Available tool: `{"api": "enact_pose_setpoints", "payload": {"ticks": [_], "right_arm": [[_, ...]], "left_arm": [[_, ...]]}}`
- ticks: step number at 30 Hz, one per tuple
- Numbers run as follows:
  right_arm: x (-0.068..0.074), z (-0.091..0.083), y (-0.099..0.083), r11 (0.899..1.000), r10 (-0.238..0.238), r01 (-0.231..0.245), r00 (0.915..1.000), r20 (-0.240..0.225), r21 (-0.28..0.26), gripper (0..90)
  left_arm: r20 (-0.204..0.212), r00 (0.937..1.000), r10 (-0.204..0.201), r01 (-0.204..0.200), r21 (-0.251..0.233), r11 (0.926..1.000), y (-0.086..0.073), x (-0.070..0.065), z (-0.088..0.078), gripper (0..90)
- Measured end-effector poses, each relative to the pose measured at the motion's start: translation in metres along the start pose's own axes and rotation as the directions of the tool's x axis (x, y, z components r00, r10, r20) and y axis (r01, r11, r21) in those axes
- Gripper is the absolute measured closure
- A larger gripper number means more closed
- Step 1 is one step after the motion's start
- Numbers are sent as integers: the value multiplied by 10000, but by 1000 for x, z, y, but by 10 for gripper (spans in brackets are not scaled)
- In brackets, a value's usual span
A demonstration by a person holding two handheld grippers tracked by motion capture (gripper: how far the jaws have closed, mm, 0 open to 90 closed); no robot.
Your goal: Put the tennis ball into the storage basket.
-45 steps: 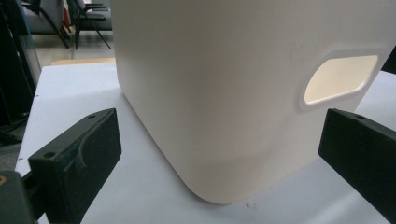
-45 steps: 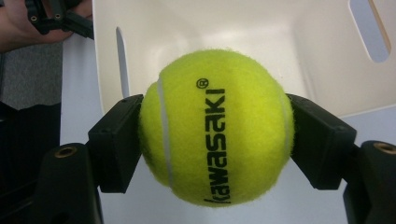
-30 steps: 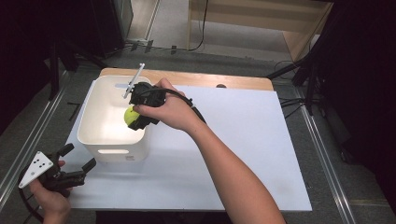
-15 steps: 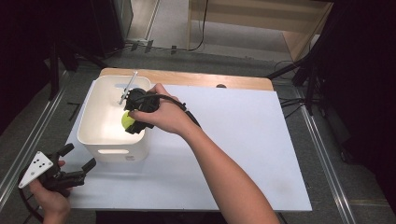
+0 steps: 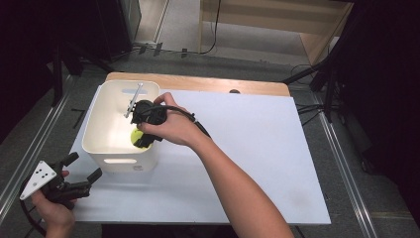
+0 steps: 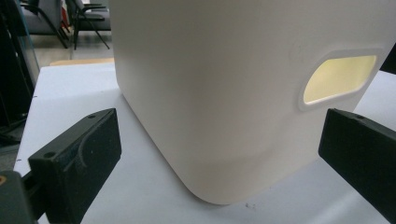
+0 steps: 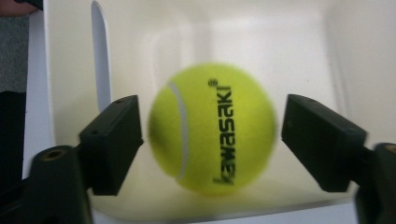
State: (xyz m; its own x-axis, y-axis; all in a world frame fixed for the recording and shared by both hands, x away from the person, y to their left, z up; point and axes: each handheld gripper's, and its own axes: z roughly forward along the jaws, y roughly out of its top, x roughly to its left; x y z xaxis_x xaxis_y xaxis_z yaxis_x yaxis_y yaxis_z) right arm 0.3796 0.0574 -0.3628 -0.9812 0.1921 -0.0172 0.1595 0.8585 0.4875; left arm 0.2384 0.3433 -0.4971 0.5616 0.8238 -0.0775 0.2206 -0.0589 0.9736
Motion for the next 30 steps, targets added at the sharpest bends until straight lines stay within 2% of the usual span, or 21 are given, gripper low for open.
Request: {"api": "enact_pose_setpoints", "payload": {"ticks": [3, 5, 8, 20, 30], "right_arm": [[-1, -6, -1, 9997, 94, -91, 9998, 149, -226, 97], [-2, -10, -3, 9988, -17, 27, 9998, 205, -489, 82], [-2, -15, -6, 9981, 66, -46, 9995, 317, -608, 6], [-1, -34, -29, 9918, 397, -332, 9979, 505, -1232, 0], [3, -50, -53, 9892, 655, -559, 9956, 672, -1356, 0]], "left_arm": [[6, 10000, 17, -17, -1, 10000, 0, 0, 0, 0], [-8, 10000, 17, -17, -3, 10000, 0, 0, 0, 0], [-15, 10000, 13, -13, -10, 10000, 0, 0, 0, 0], [1, 10000, 0, 0, -51, 10000, 0, -1, 1, 0], [-28, 9999, 133, -132, 102, 9999, 0, -1, 1, 0]]}}
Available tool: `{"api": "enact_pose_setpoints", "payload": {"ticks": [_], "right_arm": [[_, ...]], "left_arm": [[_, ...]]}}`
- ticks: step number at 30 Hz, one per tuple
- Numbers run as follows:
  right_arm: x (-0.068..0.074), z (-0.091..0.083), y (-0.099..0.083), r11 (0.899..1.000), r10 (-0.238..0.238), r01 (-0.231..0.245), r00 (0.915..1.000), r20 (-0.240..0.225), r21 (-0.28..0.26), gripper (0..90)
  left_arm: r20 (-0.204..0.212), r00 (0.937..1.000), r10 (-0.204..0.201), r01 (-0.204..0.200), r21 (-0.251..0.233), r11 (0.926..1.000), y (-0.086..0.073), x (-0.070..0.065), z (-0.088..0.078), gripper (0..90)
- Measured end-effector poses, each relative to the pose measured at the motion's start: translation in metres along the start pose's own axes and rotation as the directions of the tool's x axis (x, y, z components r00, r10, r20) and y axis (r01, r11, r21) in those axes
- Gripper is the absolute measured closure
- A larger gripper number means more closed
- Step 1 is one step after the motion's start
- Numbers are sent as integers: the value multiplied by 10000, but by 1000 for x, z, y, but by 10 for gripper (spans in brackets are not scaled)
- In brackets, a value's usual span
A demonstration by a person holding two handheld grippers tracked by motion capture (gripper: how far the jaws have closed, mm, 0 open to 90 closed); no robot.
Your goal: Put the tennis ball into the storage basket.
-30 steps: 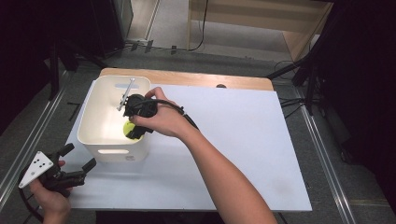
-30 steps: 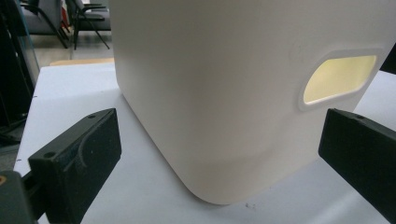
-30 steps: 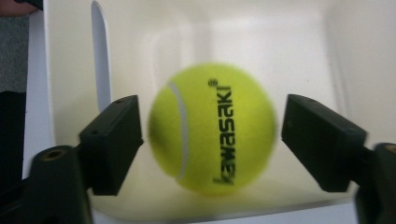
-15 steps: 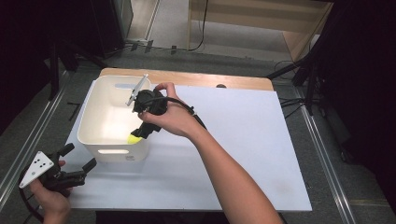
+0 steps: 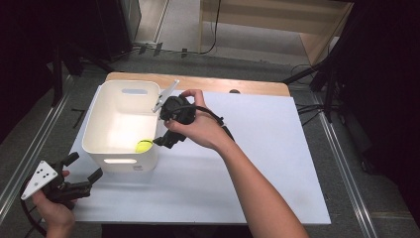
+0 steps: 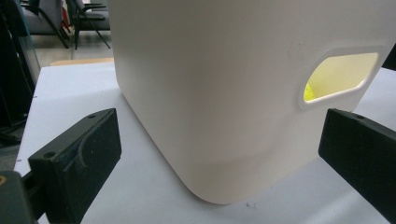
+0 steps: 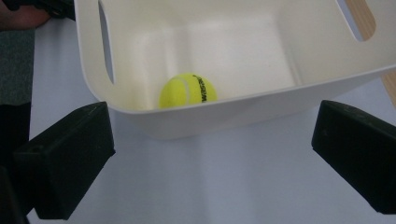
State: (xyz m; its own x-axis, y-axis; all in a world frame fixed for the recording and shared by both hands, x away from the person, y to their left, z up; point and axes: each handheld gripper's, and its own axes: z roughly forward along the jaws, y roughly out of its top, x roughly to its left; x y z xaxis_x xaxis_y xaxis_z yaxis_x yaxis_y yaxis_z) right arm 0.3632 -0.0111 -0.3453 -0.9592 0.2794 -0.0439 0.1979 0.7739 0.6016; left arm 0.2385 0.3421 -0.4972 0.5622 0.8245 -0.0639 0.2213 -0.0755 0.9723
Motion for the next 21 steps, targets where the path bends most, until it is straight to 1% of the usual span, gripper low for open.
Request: {"api": "enact_pose_setpoints", "payload": {"ticks": [6, 7, 8, 13, 21], "right_arm": [[-1, -7, -19, 9998, 174, -172, 9997, 188, -126, 0], [-2, -9, -22, 9998, 137, -135, 9997, 210, -127, 0], [-2, -10, -25, 9997, 214, -210, 9994, 261, -144, 0], [-2, -17, -42, 9989, 307, -294, 9988, 371, -365, 0], [-1, -26, -70, 9976, 624, -605, 9963, 584, -335, 0]], "left_arm": [[-15, 10000, 0, 0, -3, 10000, 0, 0, 0, 0], [-19, 10000, 2, -2, -5, 10000, 0, 0, 0, 0], [-18, 10000, 6, -6, -2, 10000, 0, 0, 0, 0], [-16, 10000, 10, -10, 0, 10000, 0, 0, 0, 0], [-30, 10000, 4, -4, -8, 10000, 0, -1, 1, 0]]}}
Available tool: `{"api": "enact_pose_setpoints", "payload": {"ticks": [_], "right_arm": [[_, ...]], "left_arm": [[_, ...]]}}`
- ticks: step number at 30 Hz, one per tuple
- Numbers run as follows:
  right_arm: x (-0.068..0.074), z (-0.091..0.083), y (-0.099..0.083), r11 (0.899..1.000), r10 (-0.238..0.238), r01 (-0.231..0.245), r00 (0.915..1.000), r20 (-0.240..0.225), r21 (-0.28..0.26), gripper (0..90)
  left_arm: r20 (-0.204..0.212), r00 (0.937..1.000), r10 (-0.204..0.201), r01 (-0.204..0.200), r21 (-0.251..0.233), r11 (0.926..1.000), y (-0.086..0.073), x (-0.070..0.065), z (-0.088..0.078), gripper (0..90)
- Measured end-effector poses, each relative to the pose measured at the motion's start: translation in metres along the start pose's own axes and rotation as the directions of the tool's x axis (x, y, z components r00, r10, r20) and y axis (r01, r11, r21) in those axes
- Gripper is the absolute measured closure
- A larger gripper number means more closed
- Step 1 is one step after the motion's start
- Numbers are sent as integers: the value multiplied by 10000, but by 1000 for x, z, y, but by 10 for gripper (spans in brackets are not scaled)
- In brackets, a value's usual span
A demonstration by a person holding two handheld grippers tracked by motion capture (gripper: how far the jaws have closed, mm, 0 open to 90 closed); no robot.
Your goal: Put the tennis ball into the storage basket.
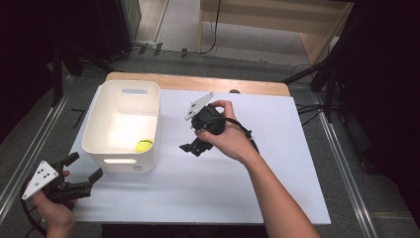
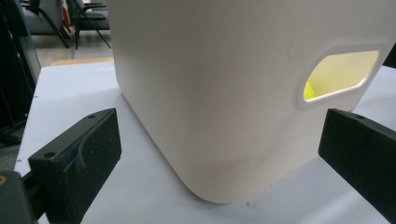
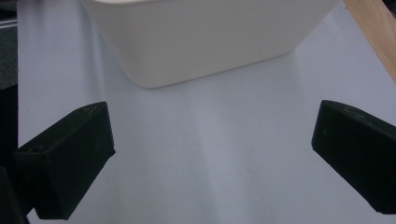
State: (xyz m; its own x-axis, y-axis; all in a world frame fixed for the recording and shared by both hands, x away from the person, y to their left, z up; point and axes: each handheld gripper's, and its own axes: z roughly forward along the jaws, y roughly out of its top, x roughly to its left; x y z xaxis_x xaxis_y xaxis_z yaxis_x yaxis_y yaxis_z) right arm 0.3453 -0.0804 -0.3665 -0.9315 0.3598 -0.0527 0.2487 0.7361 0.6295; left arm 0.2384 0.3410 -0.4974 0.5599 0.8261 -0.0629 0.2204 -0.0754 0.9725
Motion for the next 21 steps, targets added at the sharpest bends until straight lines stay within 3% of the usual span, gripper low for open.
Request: {"api": "enact_pose_setpoints", "payload": {"ticks": [10, 21], "right_arm": [[2, -11, -32, 9997, 225, -226, 9994, 258, 11, 0], [3, -25, -66, 9968, 795, -789, 9953, 546, -134, 0]], "left_arm": [[-4, 10000, 24, -24, 20, 10000, 0, 0, 0, 0], [-26, 10000, 44, -44, 24, 10000, 0, 0, 0, 0]]}}
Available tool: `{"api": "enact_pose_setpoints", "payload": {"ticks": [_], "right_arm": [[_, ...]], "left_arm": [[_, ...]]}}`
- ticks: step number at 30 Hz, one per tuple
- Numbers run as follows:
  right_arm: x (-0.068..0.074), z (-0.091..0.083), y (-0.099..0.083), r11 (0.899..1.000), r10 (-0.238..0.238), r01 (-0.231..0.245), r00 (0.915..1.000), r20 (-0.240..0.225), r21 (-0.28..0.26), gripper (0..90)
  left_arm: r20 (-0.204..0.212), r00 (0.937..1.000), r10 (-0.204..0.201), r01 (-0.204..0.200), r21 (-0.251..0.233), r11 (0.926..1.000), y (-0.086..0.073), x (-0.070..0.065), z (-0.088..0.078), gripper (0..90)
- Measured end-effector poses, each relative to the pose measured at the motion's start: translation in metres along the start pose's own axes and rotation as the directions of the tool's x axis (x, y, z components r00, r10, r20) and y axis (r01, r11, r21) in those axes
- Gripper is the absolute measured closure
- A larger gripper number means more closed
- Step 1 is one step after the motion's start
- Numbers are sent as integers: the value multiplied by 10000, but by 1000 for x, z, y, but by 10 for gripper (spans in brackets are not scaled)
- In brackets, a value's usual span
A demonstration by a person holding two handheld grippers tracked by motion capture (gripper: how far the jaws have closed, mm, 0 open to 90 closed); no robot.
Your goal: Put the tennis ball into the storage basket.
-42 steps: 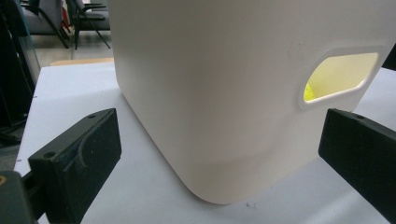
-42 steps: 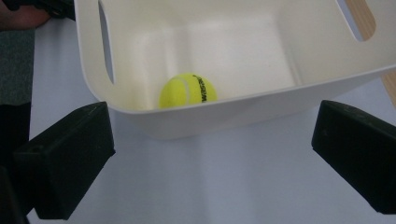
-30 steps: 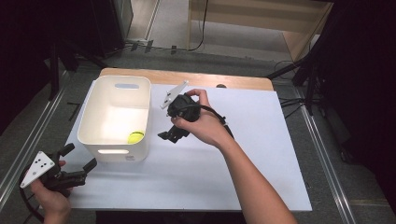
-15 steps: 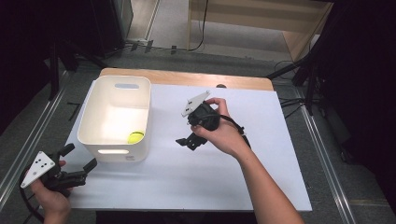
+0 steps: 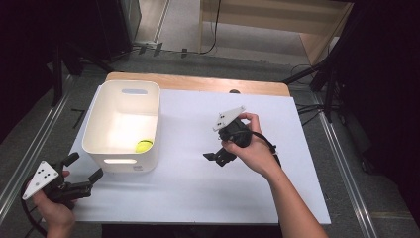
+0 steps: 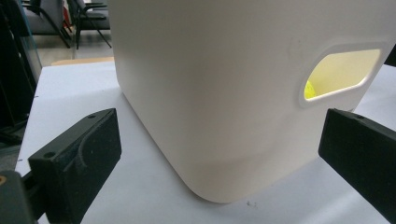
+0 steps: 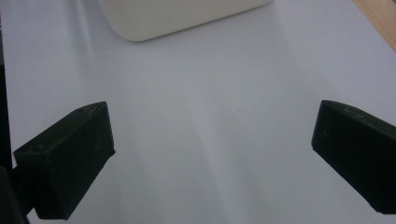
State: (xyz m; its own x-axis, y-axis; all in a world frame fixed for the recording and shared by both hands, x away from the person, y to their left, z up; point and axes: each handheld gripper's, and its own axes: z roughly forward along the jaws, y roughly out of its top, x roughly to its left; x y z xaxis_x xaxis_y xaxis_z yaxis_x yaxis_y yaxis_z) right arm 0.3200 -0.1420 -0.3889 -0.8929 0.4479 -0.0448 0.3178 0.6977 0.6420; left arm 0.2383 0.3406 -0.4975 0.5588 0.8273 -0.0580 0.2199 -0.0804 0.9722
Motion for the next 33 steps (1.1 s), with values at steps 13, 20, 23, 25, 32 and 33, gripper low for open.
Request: {"api": "enact_pose_setpoints", "payload": {"ticks": [13, 20, 23, 25, 32, 33], "right_arm": [[-3, -10, -44, 9972, 710, -701, 9969, 351, -264, 0], [-5, -12, -72, 9916, 1235, -1218, 9916, 395, -434, 0], [-4, -15, -84, 9883, 1458, -1435, 9883, 445, -511, 0], [-4, -16, -92, 9858, 1582, -1550, 9863, 479, -644, 0], [-2, -21, -117, 9761, 1958, -1879, 9783, 672, -1091, 0], [-2, -22, -121, 9741, 2025, -1935, 9767, 712, -1167, 0]], "left_arm": [[-26, 10000, 12, -12, 5, 10000, 0, 0, 0, 0], [-26, 10000, 49, -49, 11, 10000, 0, -1, 0, 0], [-32, 10000, 75, -75, 21, 10000, 0, -1, 0, 0], [-46, 10000, 78, -78, 35, 10000, 0, -1, 0, 0], [-73, 9999, 113, -113, 62, 9999, 0, -1, 0, 0], [-76, 9999, 119, -119, 67, 9999, 0, -1, 0, 0]]}}
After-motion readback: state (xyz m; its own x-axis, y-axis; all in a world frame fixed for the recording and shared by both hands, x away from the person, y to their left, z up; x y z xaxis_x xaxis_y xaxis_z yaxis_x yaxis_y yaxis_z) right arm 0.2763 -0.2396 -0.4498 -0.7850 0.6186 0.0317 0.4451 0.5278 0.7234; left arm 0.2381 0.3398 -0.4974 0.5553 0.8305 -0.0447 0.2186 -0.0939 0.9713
